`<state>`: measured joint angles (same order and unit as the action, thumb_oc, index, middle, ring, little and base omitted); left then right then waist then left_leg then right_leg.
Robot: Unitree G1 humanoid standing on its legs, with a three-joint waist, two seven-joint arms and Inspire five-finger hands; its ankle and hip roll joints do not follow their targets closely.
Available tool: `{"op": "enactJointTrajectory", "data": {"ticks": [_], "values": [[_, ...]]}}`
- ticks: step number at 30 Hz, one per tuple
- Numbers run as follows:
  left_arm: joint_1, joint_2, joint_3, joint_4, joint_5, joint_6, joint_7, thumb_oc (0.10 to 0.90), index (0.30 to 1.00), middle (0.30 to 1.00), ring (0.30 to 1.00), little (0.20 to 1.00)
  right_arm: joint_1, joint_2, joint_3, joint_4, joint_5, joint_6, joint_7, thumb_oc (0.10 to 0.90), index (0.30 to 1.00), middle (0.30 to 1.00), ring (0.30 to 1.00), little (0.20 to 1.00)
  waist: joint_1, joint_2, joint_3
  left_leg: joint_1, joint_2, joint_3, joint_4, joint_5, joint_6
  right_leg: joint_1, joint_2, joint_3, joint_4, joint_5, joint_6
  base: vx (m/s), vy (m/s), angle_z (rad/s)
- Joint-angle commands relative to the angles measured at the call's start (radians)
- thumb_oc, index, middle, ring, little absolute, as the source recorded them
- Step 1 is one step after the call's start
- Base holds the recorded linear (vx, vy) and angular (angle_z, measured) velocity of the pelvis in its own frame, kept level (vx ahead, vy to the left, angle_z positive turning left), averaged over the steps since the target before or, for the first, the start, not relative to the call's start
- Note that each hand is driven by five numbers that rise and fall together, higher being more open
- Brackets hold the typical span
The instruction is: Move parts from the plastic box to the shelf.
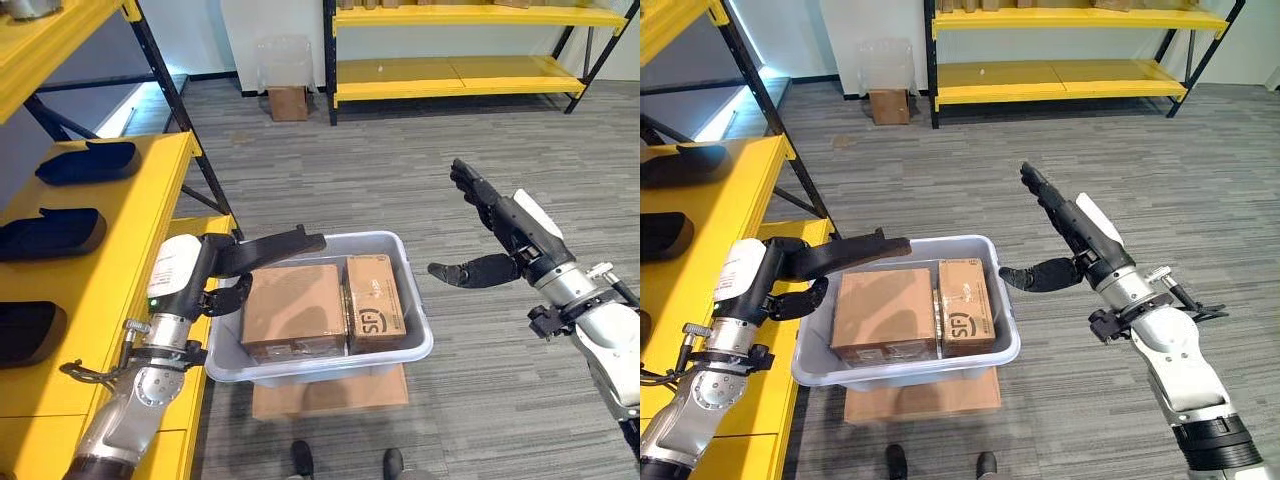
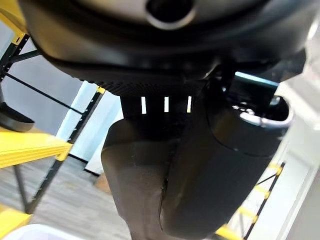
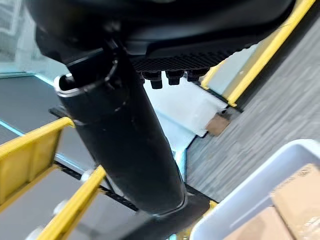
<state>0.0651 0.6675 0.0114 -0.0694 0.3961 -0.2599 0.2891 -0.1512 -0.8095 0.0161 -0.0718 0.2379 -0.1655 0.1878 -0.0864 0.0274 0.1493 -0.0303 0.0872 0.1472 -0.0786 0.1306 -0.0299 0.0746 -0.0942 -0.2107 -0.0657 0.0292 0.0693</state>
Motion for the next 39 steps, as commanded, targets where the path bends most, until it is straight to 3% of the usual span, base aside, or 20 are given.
{"op": "enactJointTrajectory", "data": {"ticks": [1, 12, 15, 16, 17, 18, 20, 21, 22, 24, 25, 26, 27, 29, 32, 34, 39], "values": [[-0.081, 0.027, 0.148, -0.107, -0.059, -0.067, 0.053, 0.4, 0.3, 0.3, 0.3, 0.3, -0.072, -0.023, -0.019, -0.013, -0.025, -0.07, -0.069, 0.9, 1.0, 1.0, 1.0, 1.0, 0.034, -0.009, -0.11, 0.105, 0.108, -0.025, 0.001, -0.086, -0.092, 0.0, -0.066, 0.005, 0.107, -0.107, 0.064, -0.05, -0.048, 0.01], [0.004, 0.011, 0.237, -0.25, -0.093, -0.072, 0.038, 0.4, 0.3, 0.3, 0.3, 0.3, -0.142, -0.032, 0.066, 0.027, -0.054, -0.067, -0.069, 0.9, 1.0, 1.0, 1.0, 1.0, 0.084, 0.038, -0.069, 0.077, 0.155, -0.082, 0.043, -0.014, -0.118, 0.032, -0.008, -0.021, 0.106, -0.143, 0.012, -0.08, -0.096, 0.09], [0.019, 0.04, 0.264, -0.275, -0.089, -0.071, 0.04, 0.4, 0.3, 0.3, 0.3, 0.3, -0.242, -0.061, 0.141, 0.042, -0.041, -0.071, -0.07, 0.9, 1.0, 1.0, 1.0, 1.0, 0.125, 0.067, -0.014, 0.026, 0.168, -0.141, 0.039, 0.086, -0.147, 0.014, 0.017, -0.042, 0.095, -0.138, -0.004, -0.21, -0.101, 0.1], [0.018, 0.039, 0.266, -0.275, -0.089, -0.071, 0.04, 0.4, 0.3, 0.3, 0.3, 0.3, -0.247, -0.062, 0.143, 0.044, -0.04, -0.072, -0.069, 0.9, 1.0, 1.0, 1.0, 1.0, 0.121, 0.068, -0.014, 0.023, 0.169, -0.145, 0.036, 0.091, -0.148, 0.011, 0.018, -0.045, 0.095, -0.138, -0.005, -0.18, -0.029, 0.03], [0.015, 0.049, 0.271, -0.278, -0.088, -0.073, 0.041, 0.4, 0.3, 0.3, 0.3, 0.3, -0.263, -0.074, 0.149, 0.043, -0.033, -0.074, -0.07, 0.9, 1.0, 1.0, 1.0, 1.0, 0.135, 0.074, 0.0, -0.011, 0.162, -0.16, 0.021, 0.135, -0.163, -0.001, 0.014, -0.067, 0.091, -0.134, -0.007, -0.23, -0.023, 0.26], [0.011, 0.064, 0.279, -0.278, -0.095, -0.079, 0.041, 0.4, 0.3, 0.3, 0.3, 0.3, -0.272, -0.097, 0.148, 0.043, -0.029, -0.076, -0.073, 0.9, 1.0, 1.0, 1.0, 1.0, 0.153, 0.078, 0.014, -0.068, 0.125, -0.162, 0.008, 0.174, -0.172, -0.028, -0.01, -0.115, 0.089, -0.133, -0.006, -0.24, -0.011, 0.49], [0.0, 0.075, 0.277, -0.27, -0.092, -0.08, 0.042, 0.4, 0.3, 0.3, 0.3, 0.3, -0.269, -0.103, 0.144, 0.047, -0.028, -0.079, -0.077, 0.9, 1.0, 1.0, 1.0, 1.0, 0.155, 0.075, 0.015, -0.109, 0.106, -0.143, 0.026, 0.189, -0.17, -0.049, -0.032, -0.146, 0.086, -0.116, -0.005, -0.27, -0.011, 0.88], [-0.022, 0.083, 0.267, -0.271, -0.102, -0.087, 0.039, 0.4, 0.3, 0.3, 0.3, 0.3, -0.277, -0.099, 0.155, 0.051, -0.041, -0.082, -0.087, 0.9, 1.0, 1.0, 1.0, 1.0, 0.146, 0.055, 0.008, -0.113, 0.112, -0.097, 0.093, 0.143, -0.163, -0.085, -0.07, -0.173, 0.08, -0.095, 0.002, -0.28, -0.027, 0.91], [-0.022, 0.084, 0.268, -0.271, -0.102, -0.087, 0.039, 0.4, 0.3, 0.3, 0.3, 0.3, -0.279, -0.098, 0.157, 0.053, -0.042, -0.082, -0.087, 0.9, 1.0, 1.0, 1.0, 1.0, 0.146, 0.054, 0.007, -0.119, 0.111, -0.098, 0.1, 0.139, -0.162, -0.087, -0.071, -0.174, 0.08, -0.094, 0.003, -0.32, -0.047, 1.08], [-0.035, 0.081, 0.27, -0.275, -0.097, -0.096, 0.044, 0.4, 0.3, 0.3, 0.3, 0.3, -0.287, -0.083, 0.164, 0.048, -0.062, -0.082, -0.093, 0.9, 1.0, 1.0, 1.0, 1.0, 0.127, 0.038, -0.011, -0.064, 0.149, -0.068, 0.212, 0.068, -0.15, -0.106, -0.102, -0.191, 0.065, -0.065, 0.0, -0.2, -0.017, 0.97], [-0.035, 0.081, 0.27, -0.275, -0.097, -0.096, 0.044, 0.4, 0.3, 0.3, 0.3, 0.3, -0.287, -0.082, 0.165, 0.048, -0.063, -0.082, -0.094, 0.9, 1.0, 1.0, 1.0, 1.0, 0.126, 0.039, -0.01, -0.065, 0.15, -0.07, 0.217, 0.064, -0.15, -0.104, -0.101, -0.192, 0.064, -0.066, 0.001, -0.12, 0.022, 0.82], [-0.053, 0.07, 0.27, -0.275, -0.096, -0.093, 0.05, 0.4, 0.3, 0.3, 0.3, 0.3, -0.278, -0.072, 0.154, 0.049, -0.063, -0.082, -0.101, 0.9, 1.0, 1.0, 1.0, 1.0, 0.107, 0.031, -0.026, -0.001, 0.205, -0.045, 0.313, 0.047, -0.163, -0.108, -0.121, -0.224, 0.076, -0.074, -0.001, -0.12, 0.024, 0.91], [-0.053, 0.071, 0.268, -0.276, -0.096, -0.093, 0.05, 0.4, 0.3, 0.3, 0.3, 0.3, -0.275, -0.072, 0.152, 0.048, -0.064, -0.082, -0.101, 0.9, 1.0, 1.0, 1.0, 1.0, 0.107, 0.032, -0.019, -0.005, 0.207, -0.038, 0.315, 0.057, -0.156, -0.112, -0.123, -0.243, 0.083, -0.062, -0.008, -0.12, 0.058, 1.05], [-0.085, 0.068, 0.263, -0.275, -0.094, -0.09, 0.052, 0.4, 0.3, 0.3, 0.3, 0.3, -0.247, -0.067, 0.123, 0.049, -0.078, -0.076, -0.113, 0.9, 1.0, 1.0, 1.0, 1.0, 0.071, 0.033, -0.043, 0.098, 0.262, 0.002, 0.335, 0.049, -0.181, -0.117, -0.15, -0.293, 0.118, -0.075, 0.005, -0.06, 0.08, 0.93], [-0.108, 0.079, 0.255, -0.283, -0.095, -0.085, 0.044, 0.4, 0.3, 0.3, 0.3, 0.3, -0.198, -0.065, 0.068, 0.044, -0.094, -0.067, -0.126, 0.9, 1.0, 1.0, 1.0, 1.0, 0.047, 0.052, -0.066, 0.153, 0.239, 0.013, 0.24, 0.001, -0.18, -0.148, -0.182, -0.337, 0.181, -0.063, 0.037, -0.07, 0.15, 0.99], [-0.145, 0.094, 0.245, -0.297, -0.1, -0.092, 0.041, 0.4, 0.3, 0.3, 0.3, 0.3, -0.16, -0.072, 0.021, 0.034, -0.089, -0.071, -0.129, 0.9, 1.0, 1.0, 1.0, 1.0, 0.021, 0.057, -0.077, 0.156, 0.234, 0.112, 0.171, -0.093, -0.169, -0.152, -0.225, -0.367, 0.228, -0.045, 0.056, 0.01, 0.175, 1.55], [-0.183, 0.12, 0.211, -0.303, -0.098, -0.093, 0.039, 0.4, 0.3, 0.3, 0.3, 0.3, -0.114, -0.036, -0.033, 0.015, -0.105, -0.066, -0.141, 0.9, 1.0, 1.0, 1.0, 1.0, 0.037, 0.044, -0.082, 0.164, 0.174, 0.113, 0.121, -0.194, -0.133, -0.138, -0.302, -0.383, 0.271, -0.001, 0.102, 0.03, 0.204, 0.69]]}}
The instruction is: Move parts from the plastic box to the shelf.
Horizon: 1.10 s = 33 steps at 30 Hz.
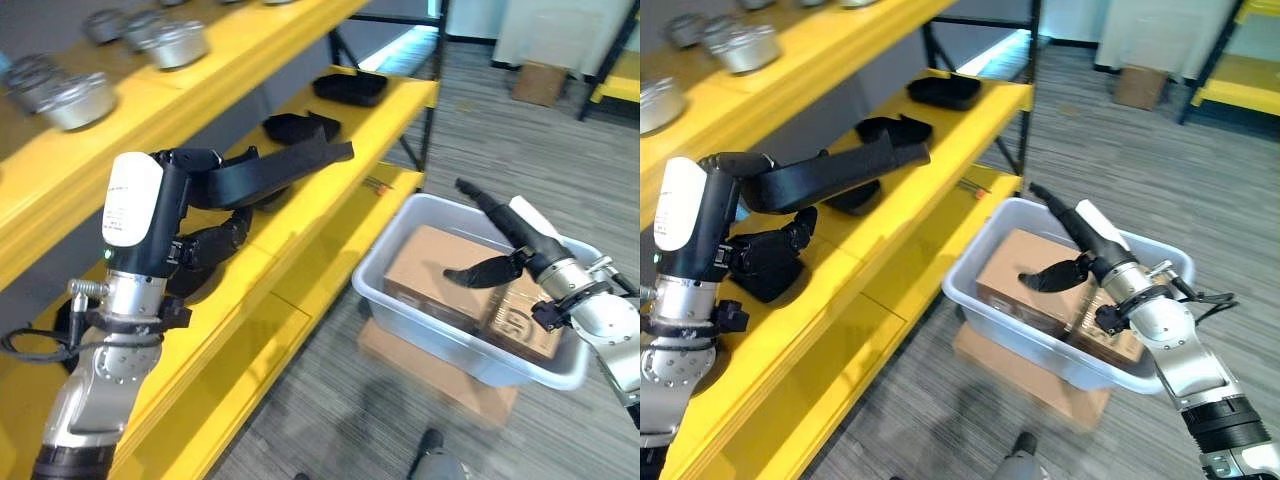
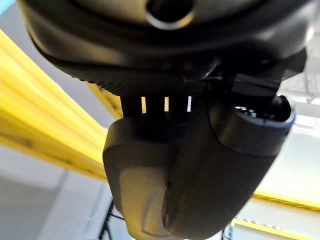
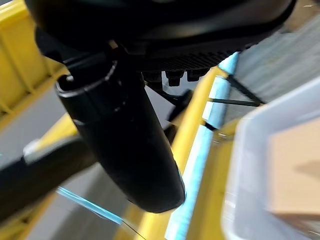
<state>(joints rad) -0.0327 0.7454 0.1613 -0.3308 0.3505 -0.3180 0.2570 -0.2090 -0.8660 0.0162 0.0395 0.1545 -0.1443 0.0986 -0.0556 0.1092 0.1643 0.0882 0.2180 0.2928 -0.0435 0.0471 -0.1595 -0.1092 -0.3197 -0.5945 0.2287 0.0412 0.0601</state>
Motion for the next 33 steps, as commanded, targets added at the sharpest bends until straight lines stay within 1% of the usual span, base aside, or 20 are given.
{"op": "enactJointTrajectory", "data": {"ticks": [1, 2, 3, 4, 5, 7, 9, 12, 13, 16, 18, 19, 21, 24, 26, 27, 28, 30, 32, 33], "values": [[-0.09, 0.047, 0.063, -0.039, -0.054, -0.034, 0.075, 0.4, 0.3, 0.3, 0.3, 0.3, -0.052, 0.031, -0.036, -0.091, -0.025, -0.087, -0.056, 0.9, 1.0, 1.0, 1.0, 1.0, 0.014, -0.045, -0.097, 0.04, 0.032, -0.037, 0.095, -0.123, 0.003, 0.051, -0.092, -0.005, -0.022, 0.0, 0.119, 0.01, 0.174, 0.24], [-0.095, 0.054, 0.071, -0.043, -0.056, -0.034, 0.078, 0.4, 0.3, 0.3, 0.3, 0.3, -0.047, 0.044, -0.036, -0.094, -0.039, -0.084, -0.056, 0.9, 1.0, 1.0, 1.0, 1.0, 0.031, -0.061, -0.095, 0.031, 0.012, -0.042, 0.11, -0.144, 0.011, 0.067, -0.116, -0.015, -0.034, 0.028, 0.136, 0.0, 0.193, 0.18], [-0.096, 0.059, 0.077, -0.049, -0.052, -0.034, 0.081, 0.4, 0.3, 0.3, 0.3, 0.3, -0.043, 0.05, -0.036, -0.097, -0.051, -0.083, -0.055, 0.9, 1.0, 1.0, 1.0, 1.0, 0.038, -0.073, -0.093, 0.026, -0.001, -0.048, 0.119, -0.156, 0.017, 0.077, -0.128, -0.022, -0.041, 0.041, 0.145, 0.0, 0.14, 0.25], [-0.095, 0.06, 0.077, -0.051, -0.052, -0.033, 0.081, 0.4, 0.3, 0.3, 0.3, 0.3, -0.043, 0.052, -0.037, -0.098, -0.052, -0.083, -0.056, 0.9, 1.0, 1.0, 1.0, 1.0, 0.038, -0.076, -0.092, 0.025, -0.003, -0.049, 0.121, -0.158, 0.019, 0.078, -0.13, -0.023, -0.043, 0.044, 0.147, -0.02, 0.116, 0.18], [-0.094, 0.062, 0.09, -0.054, -0.042, -0.03, 0.088, 0.4, 0.3, 0.3, 0.3, 0.3, -0.038, 0.063, -0.038, -0.091, -0.062, -0.081, -0.057, 0.9, 1.0, 1.0, 1.0, 1.0, 0.051, -0.089, -0.093, 0.023, -0.021, -0.055, 0.122, -0.171, 0.027, 0.088, -0.144, -0.034, -0.052, 0.058, 0.156, -0.02, 0.128, 0.26], [-0.089, 0.059, 0.096, -0.055, -0.036, -0.027, 0.092, 0.4, 0.3, 0.3, 0.3, 0.3, -0.038, 0.068, -0.037, -0.09, -0.065, -0.08, -0.058, 0.9, 1.0, 1.0, 1.0, 1.0, 0.055, -0.097, -0.093, 0.022, -0.031, -0.06, 0.121, -0.175, 0.031, 0.093, -0.151, -0.041, -0.055, 0.068, 0.163, -0.02, 0.114, 0.17], [-0.059, 0.049, 0.131, -0.06, -0.025, -0.02, 0.098, 0.4, 0.3, 0.3, 0.3, 0.3, -0.033, 0.087, -0.033, -0.083, -0.073, -0.079, -0.055, 0.9, 1.0, 1.0, 1.0, 1.0, 0.078, -0.123, -0.103, 0.02, -0.055, -0.077, 0.106, -0.181, 0.041, 0.108, -0.166, -0.058, -0.069, 0.091, 0.177, -0.01, 0.096, 0.09], [-0.033, 0.043, 0.155, -0.064, -0.012, -0.013, 0.097, 0.4, 0.3, 0.3, 0.3, 0.3, -0.032, 0.099, -0.029, -0.076, -0.076, -0.076, -0.053, 0.9, 1.0, 1.0, 1.0, 1.0, 0.091, -0.139, -0.115, 0.022, -0.067, -0.086, 0.09, -0.179, 0.045, 0.117, -0.174, -0.073, -0.078, 0.105, 0.183, -0.01, 0.053, 0.14], [-0.031, 0.044, 0.156, -0.066, -0.012, -0.013, 0.097, 0.4, 0.3, 0.3, 0.3, 0.3, -0.033, 0.1, -0.028, -0.075, -0.077, -0.076, -0.053, 0.9, 1.0, 1.0, 1.0, 1.0, 0.089, -0.14, -0.116, 0.022, -0.068, -0.087, 0.087, -0.177, 0.045, 0.118, -0.175, -0.074, -0.08, 0.106, 0.183, -0.01, 0.047, 0.17], [-0.001, 0.03, 0.184, -0.066, -0.005, -0.008, 0.099, 0.4, 0.3, 0.3, 0.3, 0.3, -0.032, 0.123, -0.023, -0.07, -0.072, -0.075, -0.048, 0.9, 1.0, 1.0, 1.0, 1.0, 0.107, -0.154, -0.124, 0.019, -0.082, -0.106, 0.075, -0.178, 0.053, 0.126, -0.183, -0.088, -0.081, 0.123, 0.188, -0.01, 0.04, 0.19], [0.008, 0.026, 0.192, -0.068, -0.002, -0.008, 0.1, 0.4, 0.3, 0.3, 0.3, 0.3, -0.034, 0.128, -0.017, -0.066, -0.073, -0.074, -0.046, 0.9, 1.0, 1.0, 1.0, 1.0, 0.111, -0.159, -0.127, 0.016, -0.087, -0.114, 0.077, -0.18, 0.056, 0.131, -0.186, -0.092, -0.084, 0.13, 0.19, 0.0, 0.045, 0.2], [0.02, 0.023, 0.204, -0.068, -0.001, -0.007, 0.102, 0.4, 0.3, 0.3, 0.3, 0.3, -0.038, 0.134, -0.01, -0.059, -0.073, -0.073, -0.046, 0.9, 1.0, 1.0, 1.0, 1.0, 0.124, -0.164, -0.129, 0.014, -0.096, -0.124, 0.08, -0.186, 0.062, 0.134, -0.191, -0.094, -0.086, 0.139, 0.192, -0.01, 0.061, 0.17], [0.029, 0.019, 0.214, -0.07, -0.002, -0.006, 0.102, 0.4, 0.3, 0.3, 0.3, 0.3, -0.04, 0.14, -0.004, -0.054, -0.075, -0.072, -0.048, 0.9, 1.0, 1.0, 1.0, 1.0, 0.127, -0.167, -0.13, 0.011, -0.105, -0.13, 0.084, -0.191, 0.068, 0.135, -0.196, -0.093, -0.088, 0.147, 0.194, -0.01, 0.059, 0.1], [0.048, 0.014, 0.238, -0.074, 0.0, -0.003, 0.102, 0.4, 0.3, 0.3, 0.3, 0.3, -0.039, 0.154, 0.003, -0.052, -0.08, -0.071, -0.049, 0.9, 1.0, 1.0, 1.0, 1.0, 0.148, -0.176, -0.128, -0.009, -0.134, -0.151, 0.118, -0.212, 0.085, 0.141, -0.214, -0.092, -0.093, 0.178, 0.201, -0.01, 0.095, 0.08], [0.049, 0.015, 0.239, -0.075, -0.001, -0.003, 0.101, 0.4, 0.3, 0.3, 0.3, 0.3, -0.039, 0.155, 0.003, -0.052, -0.081, -0.071, -0.049, 0.9, 1.0, 1.0, 1.0, 1.0, 0.146, -0.178, -0.128, -0.013, -0.137, -0.153, 0.124, -0.216, 0.087, 0.142, -0.217, -0.093, -0.095, 0.181, 0.201, 0.0, 0.106, 0.22], [0.054, 0.024, 0.253, -0.083, 0.004, -0.002, 0.101, 0.4, 0.3, 0.3, 0.3, 0.3, -0.035, 0.163, 0.005, -0.048, -0.092, -0.068, -0.049, 0.9, 1.0, 1.0, 1.0, 1.0, 0.163, -0.184, -0.124, -0.031, -0.169, -0.167, 0.161, -0.24, 0.111, 0.147, -0.24, -0.085, -0.101, 0.21, 0.202, -0.02, 0.205, 0.22], [0.054, 0.029, 0.255, -0.081, 0.007, 0.001, 0.1, 0.4, 0.3, 0.3, 0.3, 0.3, -0.028, 0.17, 0.002, -0.048, -0.094, -0.069, -0.049, 0.9, 1.0, 1.0, 1.0, 1.0, 0.166, -0.186, -0.12, -0.038, -0.18, -0.174, 0.176, -0.247, 0.118, 0.149, -0.248, -0.082, -0.097, 0.212, 0.202, -0.02, 0.257, 0.07], [0.054, 0.036, 0.256, -0.082, 0.003, 0.0, 0.095, 0.4, 0.3, 0.3, 0.3, 0.3, -0.012, 0.177, -0.009, -0.049, -0.095, -0.066, -0.05, 0.9, 1.0, 1.0, 1.0, 1.0, 0.166, -0.186, -0.117, -0.048, -0.199, -0.186, 0.195, -0.255, 0.129, 0.154, -0.261, -0.065, -0.082, 0.228, 0.202, 0.0, 0.172, 0.16], [0.052, 0.044, 0.256, -0.079, 0.0, 0.005, 0.093, 0.4, 0.3, 0.3, 0.3, 0.3, -0.003, 0.184, -0.012, -0.053, -0.102, -0.064, -0.05, 0.9, 1.0, 1.0, 1.0, 1.0, 0.165, -0.185, -0.114, -0.046, -0.216, -0.198, 0.204, -0.266, 0.145, 0.155, -0.275, -0.052, -0.048, 0.222, 0.202, 0.04, 0.215, 0.35], [0.047, 0.047, 0.254, -0.078, -0.005, 0.008, 0.091, 0.4, 0.3, 0.3, 0.3, 0.3, 0.01, 0.189, -0.014, -0.057, -0.108, -0.065, -0.049, 0.9, 1.0, 1.0, 1.0, 1.0, 0.154, -0.18, -0.111, -0.037, -0.226, -0.213, 0.198, -0.267, 0.155, 0.149, -0.275, -0.015, -0.012, 0.22, 0.201, 0.07, 0.207, 0.28]]}}
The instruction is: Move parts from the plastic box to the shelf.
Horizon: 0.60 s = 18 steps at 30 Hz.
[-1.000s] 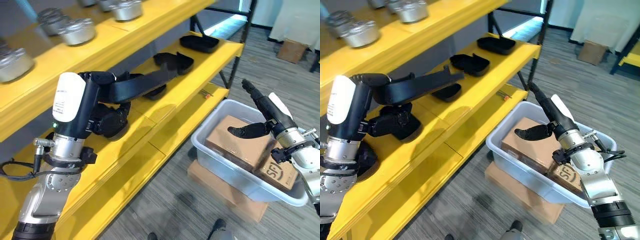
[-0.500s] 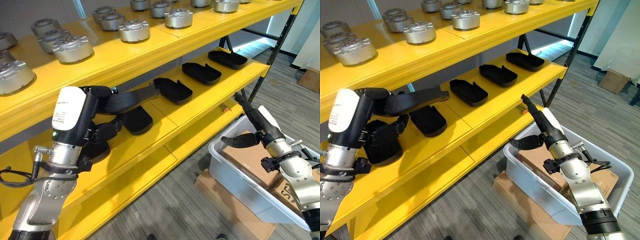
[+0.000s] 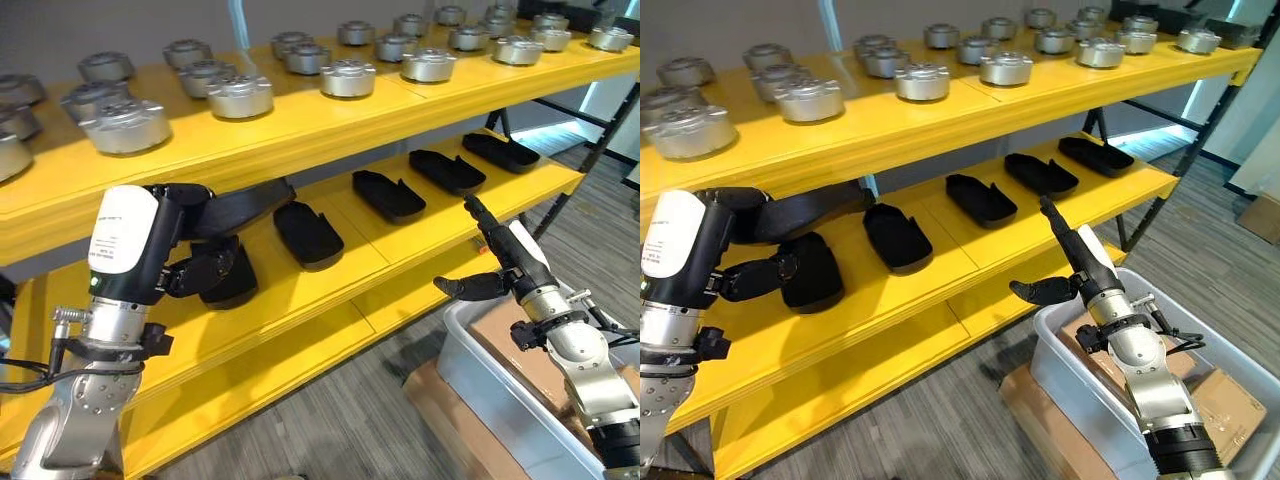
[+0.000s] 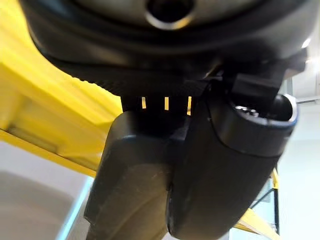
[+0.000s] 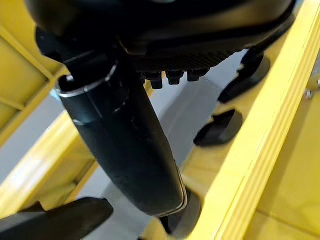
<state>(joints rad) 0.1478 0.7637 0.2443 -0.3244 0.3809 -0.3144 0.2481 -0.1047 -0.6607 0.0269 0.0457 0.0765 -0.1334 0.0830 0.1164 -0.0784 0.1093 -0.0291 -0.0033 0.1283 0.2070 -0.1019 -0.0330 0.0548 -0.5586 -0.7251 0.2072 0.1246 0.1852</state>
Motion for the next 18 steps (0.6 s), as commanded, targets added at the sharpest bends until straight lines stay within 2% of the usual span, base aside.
{"op": "enactJointTrajectory", "data": {"ticks": [1, 2, 4, 5, 6, 7, 8, 9, 12, 13, 15, 18], "values": [[-0.14, 0.031, 0.164, -0.081, -0.045, 0.005, 0.098, 0.4, 0.3, 0.3, 0.3, 0.3, -0.081, -0.015, -0.03, -0.068, -0.029, -0.075, -0.029, 0.9, 1.0, 1.0, 1.0, 1.0, -0.041, 0.01, -0.05, 0.088, -0.01, -0.065, -0.06, -0.114, 0.031, -0.033, -0.023, 0.189, 0.019, 0.141, 0.072, 0.05, 0.131, 0.38], [-0.14, 0.032, 0.164, -0.079, -0.046, 0.004, 0.098, 0.4, 0.3, 0.3, 0.3, 0.3, -0.08, -0.014, -0.031, -0.07, -0.029, -0.075, -0.028, 0.9, 1.0, 1.0, 1.0, 1.0, -0.037, 0.01, -0.05, 0.089, -0.01, -0.062, -0.063, -0.113, 0.031, -0.04, -0.023, 0.197, 0.024, 0.141, 0.072, -0.04, 0.071, 0.68], [-0.158, 0.028, 0.141, -0.061, -0.094, -0.009, 0.091, 0.4, 0.3, 0.3, 0.3, 0.3, -0.056, -0.026, -0.042, -0.078, -0.021, -0.071, -0.015, 0.9, 1.0, 1.0, 1.0, 1.0, -0.098, 0.01, -0.029, 0.089, -0.027, -0.099, -0.09, -0.064, 0.037, -0.123, 0.088, 0.466, 0.001, 0.127, 0.026, -0.08, 0.114, 0.91], [-0.162, 0.026, 0.133, -0.053, -0.107, -0.011, 0.081, 0.4, 0.3, 0.3, 0.3, 0.3, -0.043, -0.033, -0.049, -0.084, -0.019, -0.071, -0.008, 0.9, 1.0, 1.0, 1.0, 1.0, -0.114, 0.017, -0.028, 0.095, -0.028, -0.117, -0.11, -0.046, 0.04, -0.153, 0.173, 0.577, 0.018, 0.068, 0.002, 0.04, 0.157, 1.01], [-0.175, 0.009, 0.111, -0.04, -0.123, -0.015, 0.05, 0.4, 0.3, 0.3, 0.3, 0.3, -0.013, -0.039, -0.073, -0.087, -0.004, -0.072, 0.008, 0.9, 1.0, 1.0, 1.0, 1.0, -0.162, 0.016, -0.028, 0.1, -0.032, -0.178, -0.135, -0.026, 0.045, -0.164, 0.325, 0.723, 0.027, -0.053, -0.025, 0.05, 0.117, 0.76], [-0.185, 0.005, 0.101, -0.039, -0.123, -0.015, 0.037, 0.4, 0.3, 0.3, 0.3, 0.3, 0.003, -0.038, -0.091, -0.093, 0.003, -0.076, 0.012, 0.9, 1.0, 1.0, 1.0, 1.0, -0.176, 0.013, -0.033, 0.087, -0.035, -0.204, -0.142, -0.007, 0.043, -0.166, 0.375, 0.759, 0.026, -0.098, -0.04, 0.05, 0.059, 0.64], [-0.189, 0.003, 0.093, -0.036, -0.12, -0.013, 0.026, 0.4, 0.3, 0.3, 0.3, 0.3, 0.008, -0.041, -0.101, -0.096, 0.008, -0.079, 0.013, 0.9, 1.0, 1.0, 1.0, 1.0, -0.184, 0.009, -0.035, 0.078, -0.042, -0.22, -0.143, 0.002, 0.046, -0.17, 0.421, 0.774, 0.02, -0.127, -0.052, 0.02, -0.044, 0.94], [-0.196, -0.003, 0.079, -0.033, -0.097, -0.006, 0.016, 0.4, 0.3, 0.3, 0.3, 0.3, 0.019, -0.045, -0.115, -0.1, 0.002, -0.087, 0.01, 0.9, 1.0, 1.0, 1.0, 1.0, -0.183, 0.004, -0.047, 0.067, -0.051, -0.235, -0.151, 0.012, 0.044, -0.158, 0.445, 0.738, -0.009, -0.144, -0.064, 0.05, -0.07, 1.14], [-0.207, -0.009, 0.062, -0.022, -0.091, -0.005, 0.03, 0.4, 0.3, 0.3, 0.3, 0.3, 0.026, -0.044, -0.121, -0.086, -0.005, -0.099, -0.005, 0.9, 1.0, 1.0, 1.0, 1.0, -0.191, 0.002, -0.059, 0.058, -0.058, -0.243, -0.164, 0.024, 0.038, -0.141, 0.449, 0.724, -0.081, -0.125, -0.067, 0.01, -0.057, 1.01], [-0.204, -0.007, 0.058, -0.022, -0.084, -0.004, 0.029, 0.4, 0.3, 0.3, 0.3, 0.3, 0.016, -0.041, -0.108, -0.083, -0.006, -0.093, 0.003, 0.9, 1.0, 1.0, 1.0, 1.0, -0.182, 0.004, -0.06, 0.052, -0.055, -0.242, -0.163, 0.033, 0.034, -0.134, 0.44, 0.707, -0.087, -0.131, -0.06, -0.04, -0.057, 0.41], [-0.182, -0.011, 0.075, -0.019, -0.078, -0.011, 0.045, 0.4, 0.3, 0.3, 0.3, 0.3, 0.004, -0.05, -0.101, -0.08, 0.008, -0.095, 0.003, 0.9, 1.0, 1.0, 1.0, 1.0, -0.18, -0.002, -0.07, 0.041, -0.052, -0.241, -0.177, 0.051, 0.028, -0.117, 0.455, 0.738, -0.129, -0.12, -0.069, -0.02, -0.099, 0.12], [-0.154, -0.022, 0.08, -0.012, -0.083, -0.01, 0.05, 0.4, 0.3, 0.3, 0.3, 0.3, -0.01, -0.054, -0.091, -0.074, 0.011, -0.095, 0.0, 0.9, 1.0, 1.0, 1.0, 1.0, -0.167, -0.001, -0.076, 0.04, -0.048, -0.231, -0.17, 0.044, 0.027, -0.102, 0.443, 0.711, -0.147, -0.111, -0.069, 0.03, -0.105, -0.07]]}}
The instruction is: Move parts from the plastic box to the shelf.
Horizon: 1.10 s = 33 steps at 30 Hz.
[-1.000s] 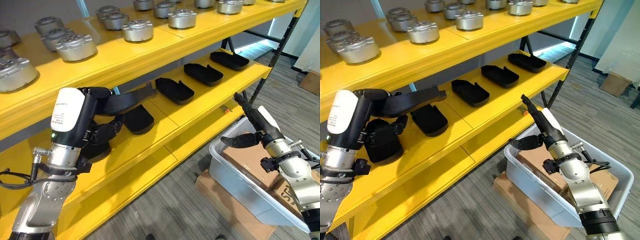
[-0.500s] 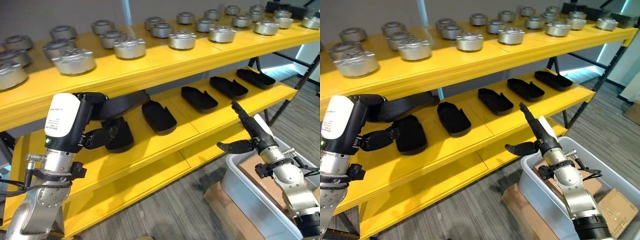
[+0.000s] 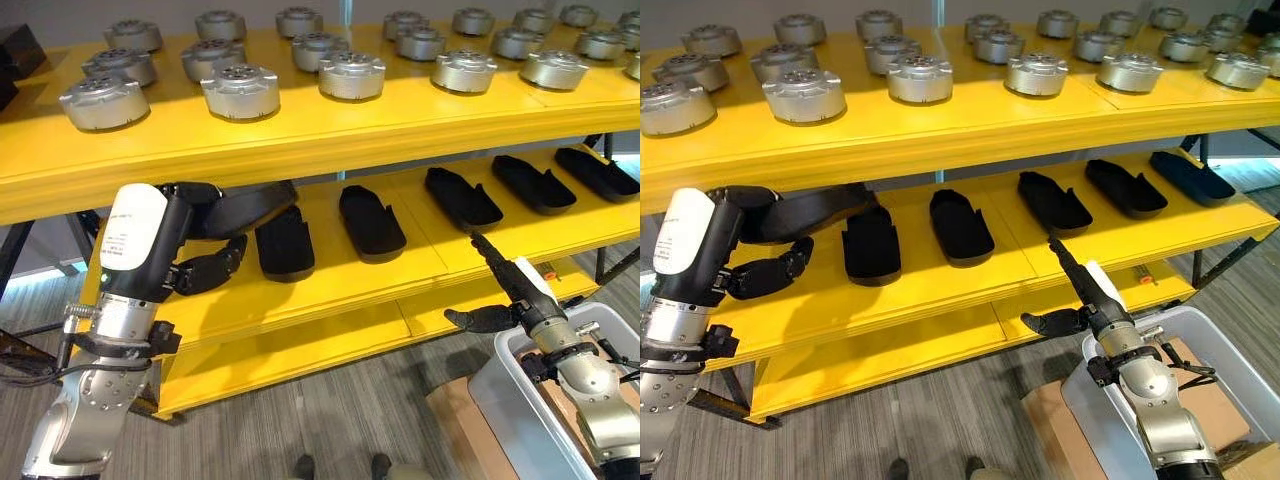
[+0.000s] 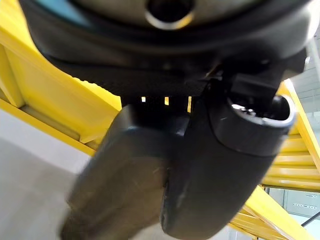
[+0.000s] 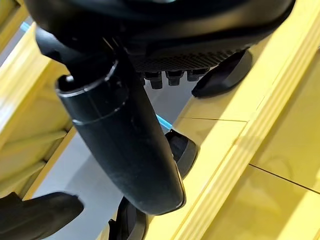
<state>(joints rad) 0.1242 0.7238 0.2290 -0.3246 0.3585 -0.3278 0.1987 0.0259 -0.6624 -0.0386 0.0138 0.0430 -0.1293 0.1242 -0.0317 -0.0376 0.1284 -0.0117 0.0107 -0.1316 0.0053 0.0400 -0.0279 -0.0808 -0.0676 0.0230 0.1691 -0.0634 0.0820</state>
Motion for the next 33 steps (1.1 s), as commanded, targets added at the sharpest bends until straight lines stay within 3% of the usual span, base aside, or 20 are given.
{"op": "enactJointTrajectory", "data": {"ticks": [1, 14, 17, 19, 21, 22, 24, 25, 27, 28, 32, 33], "values": [[-0.129, 0.018, 0.096, -0.011, -0.061, 0.003, 0.099, 0.4, 0.3, 0.3, 0.3, 0.3, -0.141, -0.052, -0.025, -0.041, 0.045, -0.099, -0.042, 0.9, 1.0, 1.0, 1.0, 1.0, -0.019, -0.04, -0.098, 0.027, -0.061, 0.027, 0.03, -0.107, 0.023, 0.038, -0.047, -0.038, -0.111, 0.069, 0.034, -0.01, -0.068, -0.2], [-0.099, 0.004, 0.082, -0.007, -0.068, 0.017, 0.101, 0.4, 0.3, 0.3, 0.3, 0.3, -0.116, -0.08, -0.055, -0.062, 0.083, -0.103, -0.035, 0.9, 1.0, 1.0, 1.0, 1.0, -0.016, -0.037, -0.098, 0.039, 0.006, -0.022, 0.066, -0.124, -0.028, 0.091, -0.01, -0.095, -0.097, 0.005, -0.01, 0.03, -0.131, 0.12], [-0.102, 0.0, 0.079, -0.009, -0.072, 0.013, 0.101, 0.4, 0.3, 0.3, 0.3, 0.3, -0.128, -0.092, -0.051, -0.071, 0.105, -0.119, -0.038, 0.9, 1.0, 1.0, 1.0, 1.0, -0.011, -0.038, -0.059, -0.029, -0.008, -0.036, 0.21, -0.133, -0.052, 0.098, -0.001, -0.091, -0.094, -0.005, -0.036, -0.1, -0.171, 0.21], [-0.129, -0.008, 0.059, -0.011, -0.084, 0.011, 0.099, 0.4, 0.3, 0.3, 0.3, 0.3, -0.144, -0.102, -0.047, -0.074, 0.115, -0.127, -0.047, 0.9, 1.0, 1.0, 1.0, 1.0, -0.008, -0.038, -0.01, -0.113, -0.015, -0.024, 0.362, -0.087, -0.07, 0.092, -0.002, -0.112, -0.073, -0.009, -0.051, -0.16, -0.063, 0.19], [-0.14, 0.007, 0.052, -0.014, -0.078, 0.008, 0.094, 0.4, 0.3, 0.3, 0.3, 0.3, -0.157, -0.116, -0.04, -0.065, 0.107, -0.122, -0.053, 0.9, 1.0, 1.0, 1.0, 1.0, -0.017, -0.041, -0.003, -0.125, 0.069, -0.016, 0.355, -0.033, -0.079, 0.088, -0.008, -0.109, -0.06, -0.011, -0.047, -0.06, -0.002, 0.27], [-0.141, 0.008, 0.052, -0.013, -0.078, 0.008, 0.094, 0.4, 0.3, 0.3, 0.3, 0.3, -0.159, -0.115, -0.038, -0.063, 0.106, -0.122, -0.054, 0.9, 1.0, 1.0, 1.0, 1.0, -0.015, -0.041, -0.002, -0.12, 0.073, -0.014, 0.347, -0.03, -0.081, 0.087, -0.006, -0.107, -0.058, -0.011, -0.049, 0.03, 0.048, 0.24], [-0.136, 0.027, 0.061, -0.016, -0.066, 0.005, 0.099, 0.4, 0.3, 0.3, 0.3, 0.3, -0.155, -0.114, -0.044, -0.062, 0.101, -0.121, -0.053, 0.9, 1.0, 1.0, 1.0, 1.0, -0.032, -0.031, -0.021, -0.071, 0.199, -0.001, 0.217, 0.017, -0.091, 0.082, -0.01, -0.105, -0.047, -0.032, -0.025, 0.09, 0.105, 0.01], [-0.14, 0.027, 0.061, -0.019, -0.07, 0.007, 0.102, 0.4, 0.3, 0.3, 0.3, 0.3, -0.137, -0.115, -0.05, -0.062, 0.101, -0.119, -0.055, 0.9, 1.0, 1.0, 1.0, 1.0, -0.042, -0.022, -0.026, -0.058, 0.268, 0.019, 0.142, 0.069, -0.106, 0.077, -0.017, -0.106, -0.03, -0.041, -0.015, 0.09, 0.133, 0.11], [-0.149, 0.035, 0.053, -0.02, -0.071, 0.007, 0.098, 0.4, 0.3, 0.3, 0.3, 0.3, -0.107, -0.119, -0.066, -0.061, 0.103, -0.117, -0.059, 0.9, 1.0, 1.0, 1.0, 1.0, -0.051, -0.002, -0.03, -0.045, 0.335, 0.037, 0.046, 0.137, -0.124, 0.055, -0.023, -0.115, 0.011, -0.062, -0.008, 0.04, 0.16, 0.3], [-0.171, 0.046, 0.043, -0.017, -0.067, 0.011, 0.1, 0.4, 0.3, 0.3, 0.3, 0.3, -0.09, -0.124, -0.08, -0.062, 0.097, -0.121, -0.064, 0.9, 1.0, 1.0, 1.0, 1.0, -0.061, 0.014, -0.03, -0.041, 0.361, 0.074, -0.012, 0.17, -0.143, 0.037, -0.027, -0.131, 0.043, -0.079, -0.002, 0.02, 0.199, 0.22], [-0.193, 0.054, 0.015, 0.001, -0.059, 0.01, 0.097, 0.4, 0.3, 0.3, 0.3, 0.3, -0.069, -0.111, -0.1, -0.063, 0.083, -0.122, -0.081, 0.9, 1.0, 1.0, 1.0, 1.0, -0.06, 0.047, -0.046, -0.008, 0.378, 0.105, -0.074, 0.134, -0.164, 0.01, -0.031, -0.124, 0.084, -0.089, 0.016, 0.07, 0.158, -0.03], [-0.215, 0.058, -0.006, 0.004, -0.063, 0.007, 0.088, 0.4, 0.3, 0.3, 0.3, 0.3, -0.049, -0.098, -0.117, -0.066, 0.081, -0.123, -0.082, 0.9, 1.0, 1.0, 1.0, 1.0, -0.07, 0.053, -0.052, -0.016, 0.371, 0.138, -0.044, 0.112, -0.168, 0.021, -0.057, -0.134, 0.09, -0.086, 0.029, 0.11, 0.196, -0.11]]}}
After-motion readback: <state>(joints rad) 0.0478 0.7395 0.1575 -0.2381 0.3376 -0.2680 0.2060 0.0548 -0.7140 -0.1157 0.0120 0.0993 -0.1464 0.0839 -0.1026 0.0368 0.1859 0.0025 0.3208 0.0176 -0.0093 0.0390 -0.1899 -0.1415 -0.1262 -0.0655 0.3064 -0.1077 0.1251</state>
